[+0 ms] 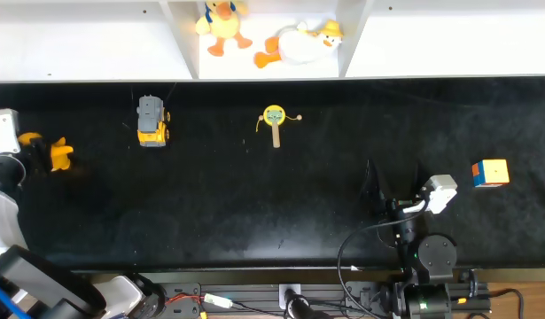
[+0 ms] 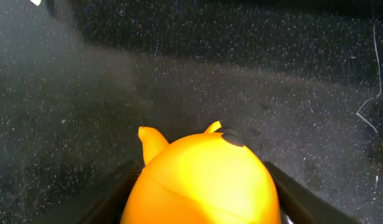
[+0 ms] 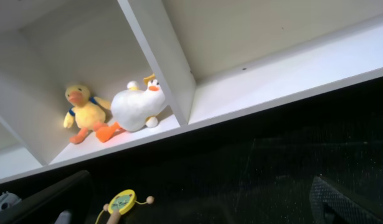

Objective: Store Toys

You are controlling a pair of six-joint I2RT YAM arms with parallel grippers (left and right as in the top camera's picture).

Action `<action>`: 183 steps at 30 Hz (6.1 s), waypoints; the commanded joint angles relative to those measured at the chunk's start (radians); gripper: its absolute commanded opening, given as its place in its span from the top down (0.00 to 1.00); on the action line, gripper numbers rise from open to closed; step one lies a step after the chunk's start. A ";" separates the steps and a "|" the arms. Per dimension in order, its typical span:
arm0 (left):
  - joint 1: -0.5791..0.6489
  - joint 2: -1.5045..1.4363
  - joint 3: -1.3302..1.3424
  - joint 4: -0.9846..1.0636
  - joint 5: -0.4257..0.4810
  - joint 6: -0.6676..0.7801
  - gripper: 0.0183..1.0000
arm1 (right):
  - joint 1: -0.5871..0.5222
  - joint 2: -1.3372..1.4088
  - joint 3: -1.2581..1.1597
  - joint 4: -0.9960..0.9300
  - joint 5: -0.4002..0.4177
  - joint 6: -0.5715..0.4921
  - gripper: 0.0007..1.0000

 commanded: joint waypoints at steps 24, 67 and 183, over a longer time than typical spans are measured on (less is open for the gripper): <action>-0.203 -0.069 0.139 0.221 0.048 -0.215 0.87 | 0.005 -0.007 -0.013 0.003 -0.006 0.007 0.00; -0.388 0.370 0.440 0.414 -0.098 -0.368 0.62 | 0.005 -0.007 -0.013 0.003 -0.006 0.007 0.01; -0.752 0.138 -0.084 0.119 -0.275 -0.416 0.14 | 0.005 -0.007 -0.013 0.003 -0.006 0.007 0.00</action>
